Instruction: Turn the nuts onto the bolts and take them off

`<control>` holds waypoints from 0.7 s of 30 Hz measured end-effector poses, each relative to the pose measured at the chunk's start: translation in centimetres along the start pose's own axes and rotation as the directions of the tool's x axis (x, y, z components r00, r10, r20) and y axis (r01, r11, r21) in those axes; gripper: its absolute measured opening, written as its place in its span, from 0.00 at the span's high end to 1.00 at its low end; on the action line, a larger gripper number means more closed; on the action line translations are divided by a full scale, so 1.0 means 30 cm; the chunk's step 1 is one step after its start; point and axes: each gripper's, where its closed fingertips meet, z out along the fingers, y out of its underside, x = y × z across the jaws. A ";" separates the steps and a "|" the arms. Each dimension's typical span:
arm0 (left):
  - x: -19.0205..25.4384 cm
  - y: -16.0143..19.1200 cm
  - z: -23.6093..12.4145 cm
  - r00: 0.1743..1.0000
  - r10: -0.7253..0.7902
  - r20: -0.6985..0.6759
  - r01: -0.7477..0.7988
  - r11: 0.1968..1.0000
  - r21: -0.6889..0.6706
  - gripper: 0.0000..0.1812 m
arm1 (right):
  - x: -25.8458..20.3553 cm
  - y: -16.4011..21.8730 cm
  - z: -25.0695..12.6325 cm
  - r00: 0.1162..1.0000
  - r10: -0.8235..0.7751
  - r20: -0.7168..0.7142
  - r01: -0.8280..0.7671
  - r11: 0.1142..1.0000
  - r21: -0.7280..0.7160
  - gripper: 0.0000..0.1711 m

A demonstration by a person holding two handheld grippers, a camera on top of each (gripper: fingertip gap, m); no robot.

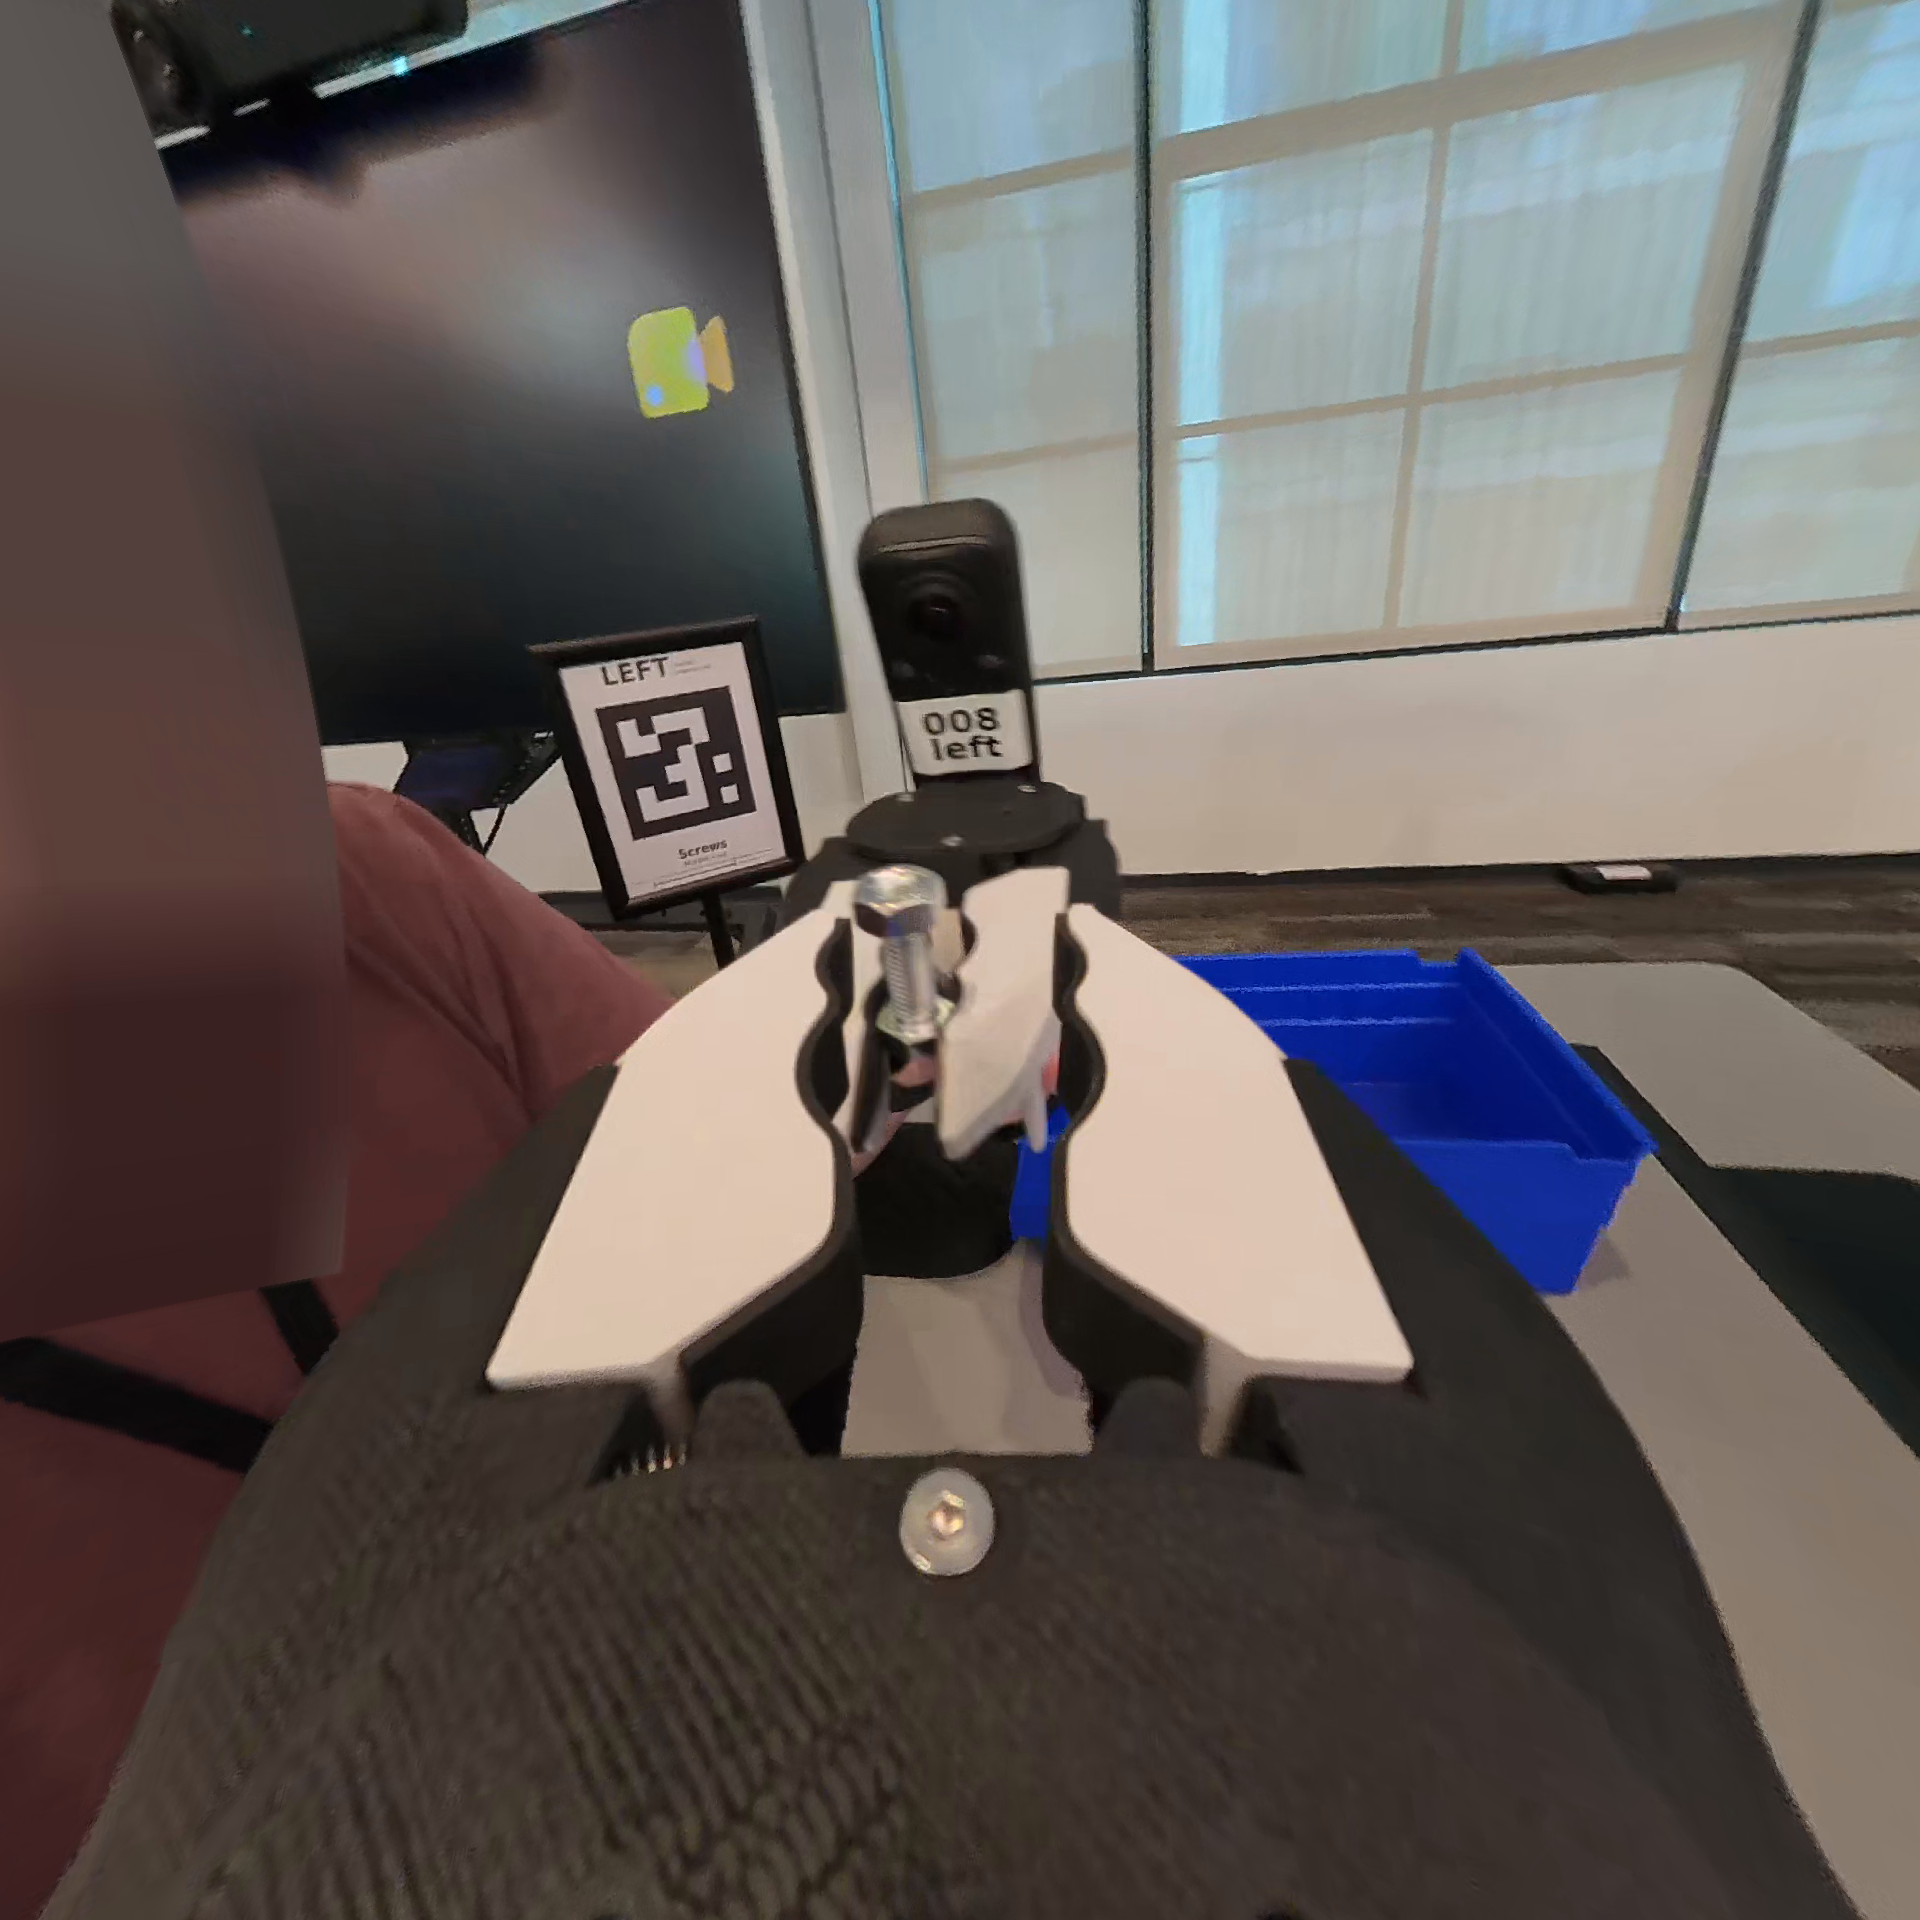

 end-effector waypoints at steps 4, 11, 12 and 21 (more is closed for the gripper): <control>0.004 0.006 0.009 1.000 -0.005 -0.009 0.005 1.000 -0.003 0.92 | -0.038 0.009 0.046 0.999 -0.040 0.011 0.040 0.999 -0.016 0.78; 0.008 -0.007 0.001 1.000 0.001 -0.004 -0.001 1.000 0.010 0.92 | 0.030 -0.005 -0.019 0.999 0.028 -0.022 -0.028 0.999 0.023 0.81; 0.004 -0.002 0.001 1.000 0.002 -0.001 -0.002 1.000 0.002 0.92 | 0.007 -0.008 -0.009 1.000 0.011 -0.002 -0.011 1.000 0.019 0.80; 0.010 0.005 0.011 1.000 -0.005 -0.014 0.005 1.000 -0.001 0.92 | 0.036 0.011 0.002 0.999 0.030 -0.026 -0.030 0.999 0.021 0.80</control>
